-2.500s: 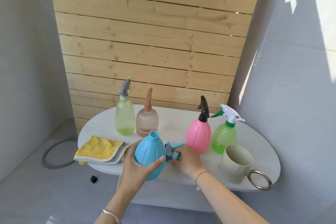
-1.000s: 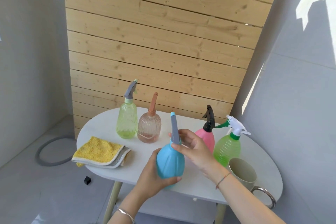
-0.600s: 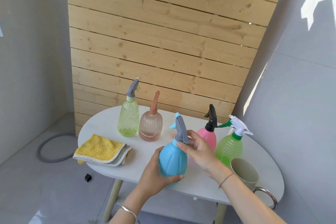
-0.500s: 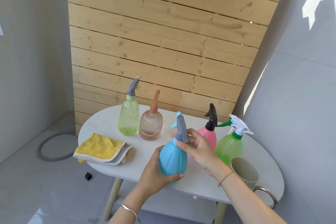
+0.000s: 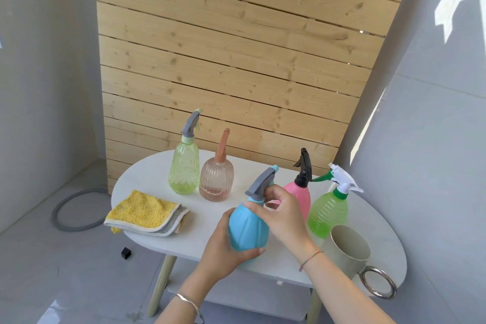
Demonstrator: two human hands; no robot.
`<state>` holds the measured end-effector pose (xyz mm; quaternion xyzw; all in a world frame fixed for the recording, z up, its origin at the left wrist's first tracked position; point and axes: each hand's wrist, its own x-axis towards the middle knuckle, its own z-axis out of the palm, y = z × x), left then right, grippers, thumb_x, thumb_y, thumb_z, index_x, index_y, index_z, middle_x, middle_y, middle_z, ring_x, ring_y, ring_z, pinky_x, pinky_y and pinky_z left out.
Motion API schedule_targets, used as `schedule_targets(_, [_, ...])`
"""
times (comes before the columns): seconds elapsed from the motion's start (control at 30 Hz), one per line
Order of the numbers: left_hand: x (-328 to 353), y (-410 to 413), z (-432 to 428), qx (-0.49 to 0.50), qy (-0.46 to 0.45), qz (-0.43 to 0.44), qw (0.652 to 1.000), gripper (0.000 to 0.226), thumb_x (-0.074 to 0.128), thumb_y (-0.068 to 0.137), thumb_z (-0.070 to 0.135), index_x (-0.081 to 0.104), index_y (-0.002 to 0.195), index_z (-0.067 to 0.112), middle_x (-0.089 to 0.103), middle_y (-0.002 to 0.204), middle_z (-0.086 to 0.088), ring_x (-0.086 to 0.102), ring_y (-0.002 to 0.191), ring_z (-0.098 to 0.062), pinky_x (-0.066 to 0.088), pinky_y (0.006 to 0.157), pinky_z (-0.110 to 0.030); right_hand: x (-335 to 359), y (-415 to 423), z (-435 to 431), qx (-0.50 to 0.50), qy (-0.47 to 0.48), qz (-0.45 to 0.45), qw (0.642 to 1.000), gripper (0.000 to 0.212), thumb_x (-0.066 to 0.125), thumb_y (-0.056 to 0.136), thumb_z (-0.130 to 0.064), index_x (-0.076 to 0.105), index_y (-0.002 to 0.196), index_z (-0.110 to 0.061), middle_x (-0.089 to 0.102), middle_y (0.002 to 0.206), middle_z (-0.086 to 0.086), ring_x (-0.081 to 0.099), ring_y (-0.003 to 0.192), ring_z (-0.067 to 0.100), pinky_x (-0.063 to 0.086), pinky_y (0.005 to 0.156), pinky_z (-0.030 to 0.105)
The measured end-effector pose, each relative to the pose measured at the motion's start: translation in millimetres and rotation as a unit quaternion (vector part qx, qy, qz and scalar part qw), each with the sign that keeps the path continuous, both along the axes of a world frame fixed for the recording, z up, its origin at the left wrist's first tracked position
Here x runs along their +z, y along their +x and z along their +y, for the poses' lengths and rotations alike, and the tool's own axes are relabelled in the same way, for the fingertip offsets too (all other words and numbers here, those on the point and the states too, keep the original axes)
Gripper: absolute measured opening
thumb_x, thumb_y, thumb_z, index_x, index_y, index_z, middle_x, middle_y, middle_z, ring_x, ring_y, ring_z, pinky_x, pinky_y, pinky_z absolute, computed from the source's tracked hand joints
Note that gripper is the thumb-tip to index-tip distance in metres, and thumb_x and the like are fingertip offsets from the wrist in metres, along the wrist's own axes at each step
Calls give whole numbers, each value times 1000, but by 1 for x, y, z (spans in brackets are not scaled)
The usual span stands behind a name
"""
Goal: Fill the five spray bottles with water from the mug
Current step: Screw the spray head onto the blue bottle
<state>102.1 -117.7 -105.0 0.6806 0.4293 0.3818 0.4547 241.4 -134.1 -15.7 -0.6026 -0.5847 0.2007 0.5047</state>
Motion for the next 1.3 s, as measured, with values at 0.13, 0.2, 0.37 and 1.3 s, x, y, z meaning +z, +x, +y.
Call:
schedule_targets(0.13, [-1, 1, 0, 1, 1, -5, 1000, 98, 87, 58, 53, 30, 137, 39, 51, 127, 23, 51, 116, 4, 39, 80, -4, -5, -15, -4, -66, 45, -35, 996, 27, 83, 70, -30, 61, 84, -22, 65, 78, -11, 59, 79, 3, 47, 74, 16])
schedule_targets(0.2, [-1, 1, 0, 0, 1, -7, 1000, 100, 86, 56, 56, 30, 137, 38, 51, 127, 23, 51, 116, 2, 41, 83, -8, -7, -17, -5, -68, 40, -6, 997, 26, 83, 72, -27, 61, 85, -24, 66, 81, -12, 61, 82, 1, 49, 79, 19])
schedule_targets(0.37, [0, 1, -2, -2, -1, -6, 1000, 96, 87, 58, 52, 29, 134, 41, 52, 126, 22, 52, 115, 1, 42, 81, -10, -11, -17, -9, -72, 25, 48, 996, 23, 83, 72, -23, 64, 84, -28, 70, 85, -13, 63, 89, -1, 48, 85, 22])
schedule_targets(1.3, [-2, 6, -1, 13, 8, -15, 1000, 94, 90, 58, 48, 34, 133, 37, 53, 124, 20, 53, 113, -1, 45, 84, -15, 19, 4, -54, 47, -15, 25, 998, 59, 74, 74, -50, 49, 125, -35, 62, 109, -7, 62, 90, 6, 49, 85, 20])
